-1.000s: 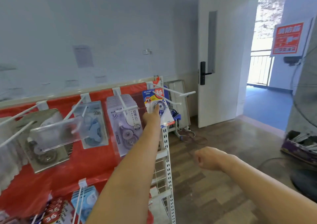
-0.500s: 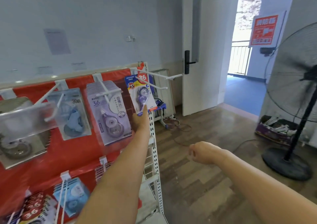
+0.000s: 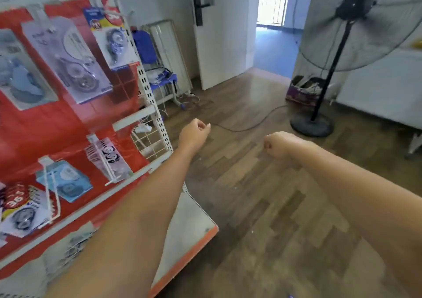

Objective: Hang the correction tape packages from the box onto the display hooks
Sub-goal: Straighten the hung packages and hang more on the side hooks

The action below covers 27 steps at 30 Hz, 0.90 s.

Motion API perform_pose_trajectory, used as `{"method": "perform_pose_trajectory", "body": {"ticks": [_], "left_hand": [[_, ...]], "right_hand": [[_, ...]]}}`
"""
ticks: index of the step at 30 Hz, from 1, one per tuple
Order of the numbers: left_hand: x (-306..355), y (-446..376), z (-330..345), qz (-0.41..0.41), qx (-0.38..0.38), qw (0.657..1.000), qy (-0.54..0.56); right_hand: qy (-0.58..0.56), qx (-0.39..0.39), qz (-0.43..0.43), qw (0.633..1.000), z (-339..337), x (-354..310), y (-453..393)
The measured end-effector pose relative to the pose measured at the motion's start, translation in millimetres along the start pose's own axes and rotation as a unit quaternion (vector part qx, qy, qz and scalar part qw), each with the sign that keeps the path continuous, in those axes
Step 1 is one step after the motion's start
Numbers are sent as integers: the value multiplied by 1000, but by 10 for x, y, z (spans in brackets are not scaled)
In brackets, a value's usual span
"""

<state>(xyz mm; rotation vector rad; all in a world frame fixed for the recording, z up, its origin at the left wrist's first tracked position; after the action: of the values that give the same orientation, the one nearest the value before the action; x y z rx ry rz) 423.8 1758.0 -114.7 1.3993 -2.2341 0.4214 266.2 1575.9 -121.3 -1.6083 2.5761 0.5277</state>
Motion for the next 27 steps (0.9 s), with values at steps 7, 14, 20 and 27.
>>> {"method": "perform_pose_trajectory", "body": {"ticks": [7, 14, 20, 27], "left_hand": [[602, 778, 813, 173, -135, 965, -140], [759, 1665, 1716, 282, -238, 912, -182], [537, 2436, 2582, 300, -319, 878, -195], [-28, 3216, 3993, 220, -405, 866, -192]], "right_hand": [[-54, 7, 143, 988, 499, 968, 1185], [-95, -23, 303, 948, 1263, 1458, 2552], [-145, -62, 368, 916, 2217, 1649, 3384], [-195, -141, 421, 874, 4008, 2074, 4027]]}}
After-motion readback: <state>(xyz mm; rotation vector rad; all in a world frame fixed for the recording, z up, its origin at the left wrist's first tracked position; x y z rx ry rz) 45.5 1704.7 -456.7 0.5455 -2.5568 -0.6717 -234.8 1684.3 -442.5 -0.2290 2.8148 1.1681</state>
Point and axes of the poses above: each hand's wrist, its own y-axis away from the middle knuckle, its own z-axis out of the palm, x = y × z, the point moved 5 cm from there along -y, towards the middle knuckle, and after that the axes turned 10 degrees about -y, right-handed, at the moved point
